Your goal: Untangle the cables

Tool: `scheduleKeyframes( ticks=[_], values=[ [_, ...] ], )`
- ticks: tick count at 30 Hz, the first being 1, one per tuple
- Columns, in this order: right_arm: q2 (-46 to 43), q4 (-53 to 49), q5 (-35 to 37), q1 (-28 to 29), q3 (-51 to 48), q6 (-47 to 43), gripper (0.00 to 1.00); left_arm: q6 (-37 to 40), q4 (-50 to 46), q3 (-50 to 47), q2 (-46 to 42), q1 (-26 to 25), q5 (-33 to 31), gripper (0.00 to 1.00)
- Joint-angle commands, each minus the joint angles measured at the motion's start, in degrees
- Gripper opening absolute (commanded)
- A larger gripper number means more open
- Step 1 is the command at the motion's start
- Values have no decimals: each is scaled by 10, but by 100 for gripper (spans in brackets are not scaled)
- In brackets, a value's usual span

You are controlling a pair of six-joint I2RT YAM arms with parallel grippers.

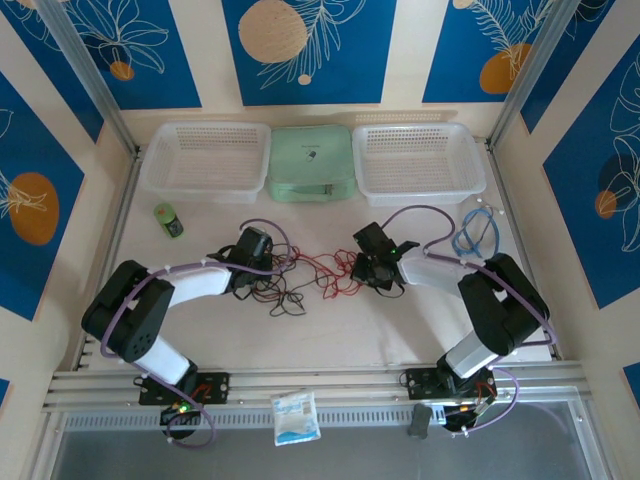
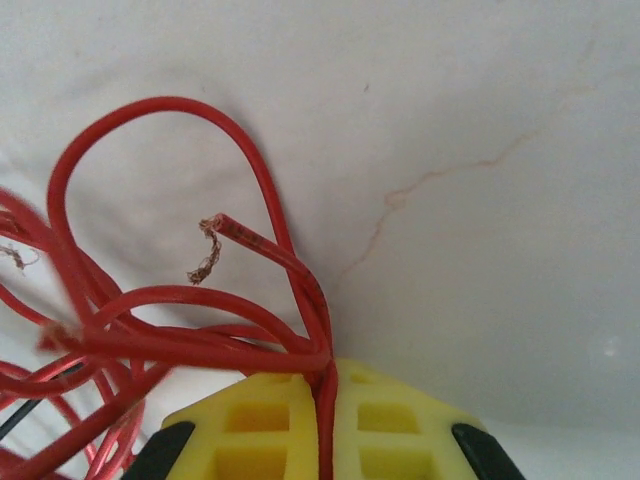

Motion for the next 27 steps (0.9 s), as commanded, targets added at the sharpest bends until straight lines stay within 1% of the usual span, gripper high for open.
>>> scheduleKeyframes(
  ticks=[1,4,6,7,9,12,15,17,21,27],
  values=[
    [-25,-39,47,5,-3,38,12,-6,-7,9,-30,3,30,10],
    [-52,-72,54,10,14,19,24,0,-20,13,-69,3,51,34],
    [-76,-93,59,20,25,6,34,4,-35,18,-104,2,66,52],
    [-91,-105,61,27,32,-2,40,6,-47,22,-119,2,71,57],
    [-117,-127,71,46,47,-18,55,13,-79,36,-152,1,75,64],
    [-136,-166,77,73,91,-50,69,18,-125,52,-185,1,67,67],
    [-119,-189,73,99,146,-83,76,13,-156,57,-194,2,55,69],
    [-90,-185,47,106,183,-106,76,8,-157,50,-189,2,52,68],
    [7,-159,-28,107,264,-147,76,-8,-121,27,-159,3,53,65],
    [172,-164,-71,102,392,-172,76,-17,-26,8,-87,10,86,60]
  ],
)
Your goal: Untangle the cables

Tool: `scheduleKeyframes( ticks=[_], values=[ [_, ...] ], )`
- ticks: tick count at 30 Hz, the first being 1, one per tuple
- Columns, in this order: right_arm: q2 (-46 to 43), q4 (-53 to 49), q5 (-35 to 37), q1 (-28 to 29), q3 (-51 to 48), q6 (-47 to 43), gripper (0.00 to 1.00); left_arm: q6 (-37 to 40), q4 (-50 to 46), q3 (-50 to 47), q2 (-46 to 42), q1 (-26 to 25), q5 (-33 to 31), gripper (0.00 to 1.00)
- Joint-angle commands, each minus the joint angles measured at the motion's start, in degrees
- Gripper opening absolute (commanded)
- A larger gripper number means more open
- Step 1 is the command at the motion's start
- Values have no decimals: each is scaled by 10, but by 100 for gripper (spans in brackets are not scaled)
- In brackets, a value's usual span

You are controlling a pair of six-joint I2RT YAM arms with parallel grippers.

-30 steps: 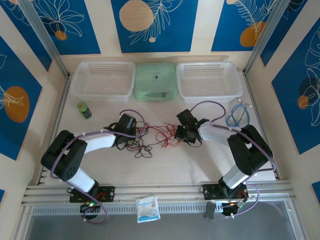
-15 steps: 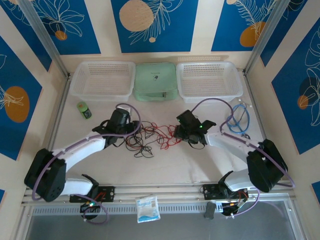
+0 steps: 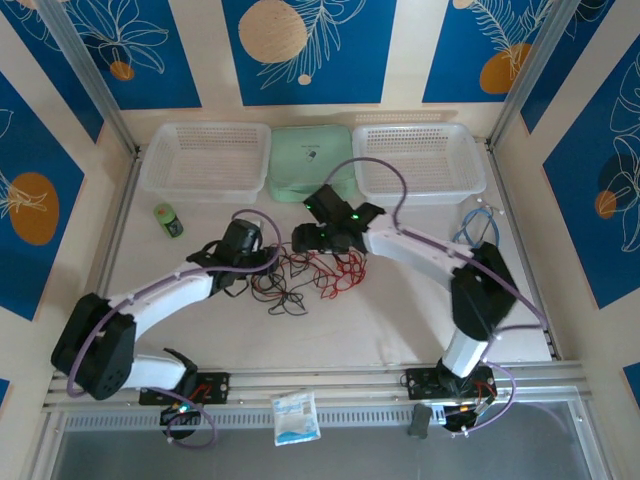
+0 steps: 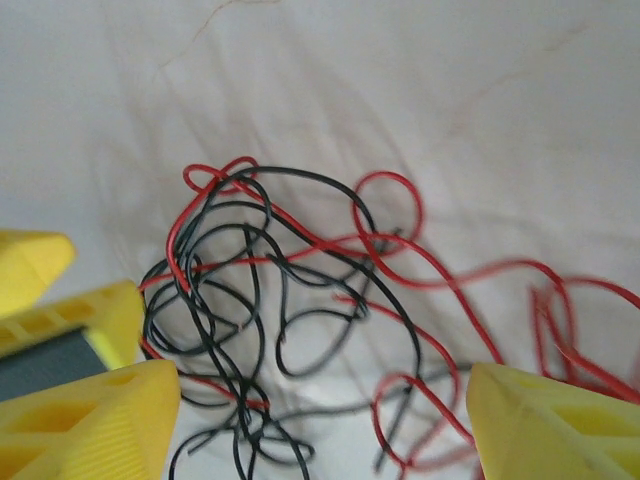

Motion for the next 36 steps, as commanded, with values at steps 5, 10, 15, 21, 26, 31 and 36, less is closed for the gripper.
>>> scheduleKeyframes(
  ticks=[5,10,15,21,26,31,36],
  values=[
    [147,-19,-44,-15,92,-20,74,-4,101,1,102,12,33,44],
    [207,-24,-42,-22,99,-14,67,-17,142,-6,146,19,50,8],
    [206,-31,-7,-23,67,-11,46,-28,195,-26,153,19,118,0],
    [133,-34,60,-42,-26,-7,9,-65,305,-48,158,17,263,0],
    [46,-43,108,-74,-116,-4,0,-108,392,-50,179,9,347,0],
    [-37,-49,124,-107,-175,-12,0,-97,358,-43,159,8,319,0],
    [-105,-50,111,-138,-201,-26,0,-43,234,-16,106,8,249,0]
  ],
)
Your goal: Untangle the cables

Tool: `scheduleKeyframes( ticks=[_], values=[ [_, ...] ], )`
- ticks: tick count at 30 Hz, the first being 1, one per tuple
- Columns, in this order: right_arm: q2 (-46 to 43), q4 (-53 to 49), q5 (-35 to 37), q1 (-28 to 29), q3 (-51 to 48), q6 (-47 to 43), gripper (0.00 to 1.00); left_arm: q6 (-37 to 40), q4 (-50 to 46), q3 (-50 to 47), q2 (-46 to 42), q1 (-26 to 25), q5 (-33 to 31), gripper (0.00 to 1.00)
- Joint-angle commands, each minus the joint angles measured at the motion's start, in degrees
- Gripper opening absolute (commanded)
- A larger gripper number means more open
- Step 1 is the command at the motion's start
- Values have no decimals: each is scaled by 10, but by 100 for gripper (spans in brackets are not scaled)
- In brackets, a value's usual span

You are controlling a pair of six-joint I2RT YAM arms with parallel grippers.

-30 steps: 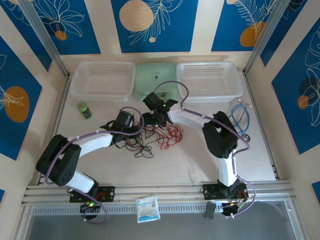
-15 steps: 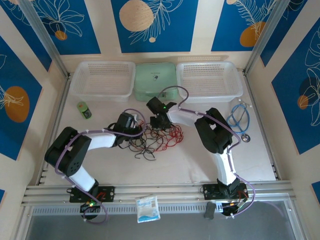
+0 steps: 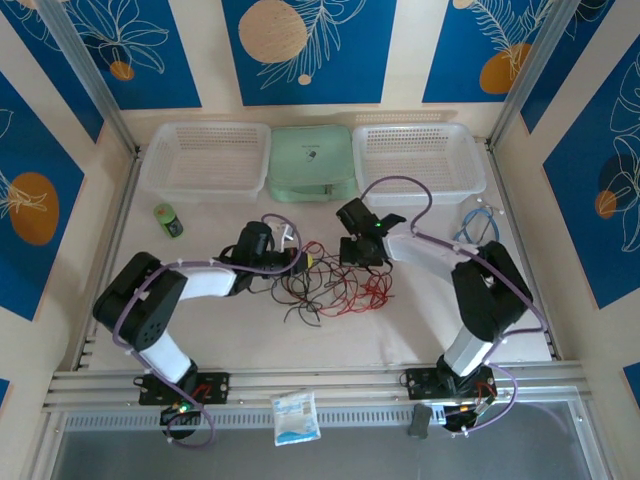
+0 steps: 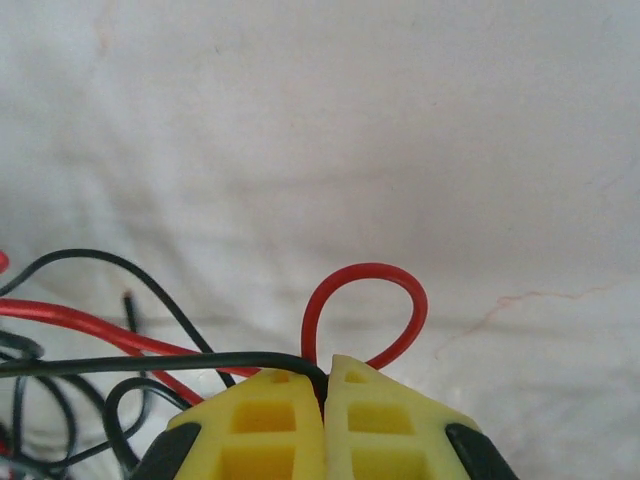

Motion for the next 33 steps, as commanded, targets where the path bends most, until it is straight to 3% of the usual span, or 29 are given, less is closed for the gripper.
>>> scheduleKeyframes(
  ticks=[1,4,9,12,17,20,28,33],
  values=[
    [-42,-61,68,-44,-24,-8,0,47,-126,18,-53,14,-90,4],
    [-74,-70,60,-58,-33,-11,0,73,-201,38,-84,14,-153,18],
    [-130,-94,56,-73,-51,-10,0,91,-267,57,-108,14,-215,25],
    [-171,-102,46,-81,-68,-8,0,94,-281,61,-109,14,-221,34],
    [-236,-94,-15,-109,-103,-6,0,92,-277,58,-113,12,-198,61],
    [-259,-78,-55,-128,-124,2,0,100,-278,60,-111,2,-181,70],
    [-230,-119,-17,-137,-149,40,2,89,-278,75,-54,-65,-173,72],
    [-235,-152,19,-136,-172,56,24,75,-280,107,1,-107,-190,70]
  ],
)
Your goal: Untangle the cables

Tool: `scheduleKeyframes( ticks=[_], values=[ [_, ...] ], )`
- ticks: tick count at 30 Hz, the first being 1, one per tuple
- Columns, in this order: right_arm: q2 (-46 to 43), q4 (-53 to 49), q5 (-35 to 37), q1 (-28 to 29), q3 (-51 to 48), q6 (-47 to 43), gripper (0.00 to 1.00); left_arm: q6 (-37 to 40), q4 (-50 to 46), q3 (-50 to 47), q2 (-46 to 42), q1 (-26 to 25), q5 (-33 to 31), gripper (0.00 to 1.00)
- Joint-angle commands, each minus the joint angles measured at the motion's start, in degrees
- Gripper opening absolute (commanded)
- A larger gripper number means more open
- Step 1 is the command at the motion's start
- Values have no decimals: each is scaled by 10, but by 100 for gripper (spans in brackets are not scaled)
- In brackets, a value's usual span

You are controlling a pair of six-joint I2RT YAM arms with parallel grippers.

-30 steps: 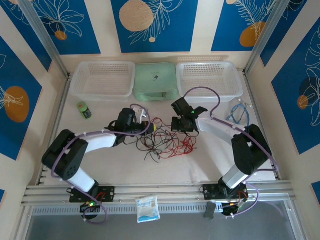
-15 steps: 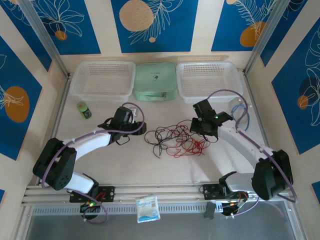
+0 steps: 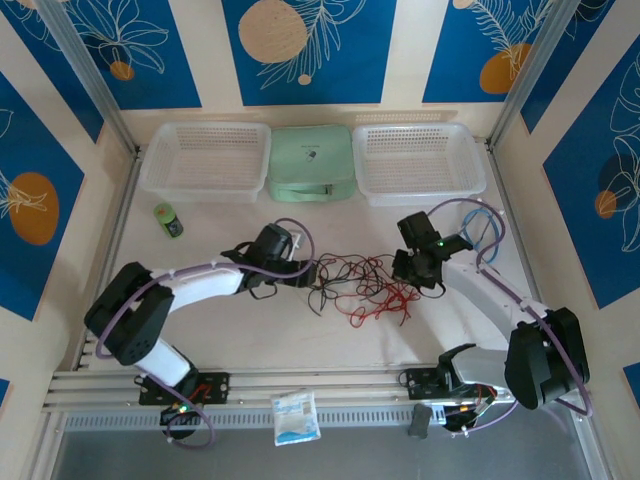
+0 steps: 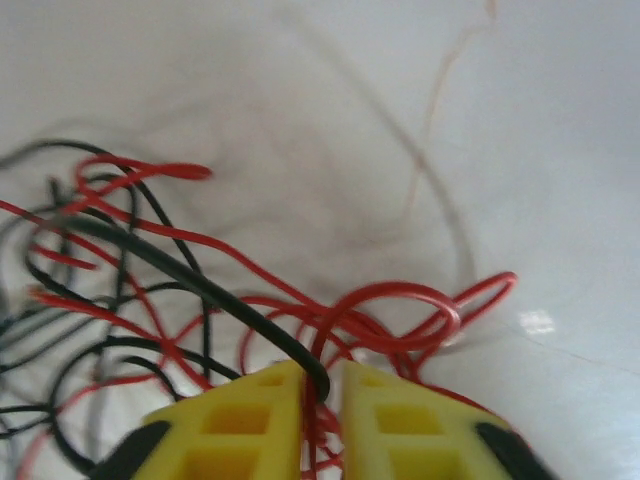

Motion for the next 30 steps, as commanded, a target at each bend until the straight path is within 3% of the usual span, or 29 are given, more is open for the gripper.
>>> scheduleKeyframes(
  ticks=[1,6,10,13,15,19,20,30],
  values=[
    [-8,-48,32,1,-13,22,31,-12,-15,40,36,-21,-12,70],
    [-25,-67,28,9,-19,29,53,-8,-60,109,104,-48,-50,69],
    [-40,-85,20,38,-10,46,60,-21,-78,138,138,-58,-81,66],
    [-48,-107,21,77,13,64,63,-35,-93,142,146,-59,-120,58],
    [-49,-123,29,107,36,75,64,-38,-115,146,150,-59,-153,46],
    [-40,-137,44,153,91,77,65,-38,-153,154,168,-58,-199,7],
    [-35,-130,40,159,100,72,65,-37,-153,153,170,-58,-199,0],
    [36,-85,17,153,59,79,61,-35,-67,138,154,-60,-61,0]
  ],
)
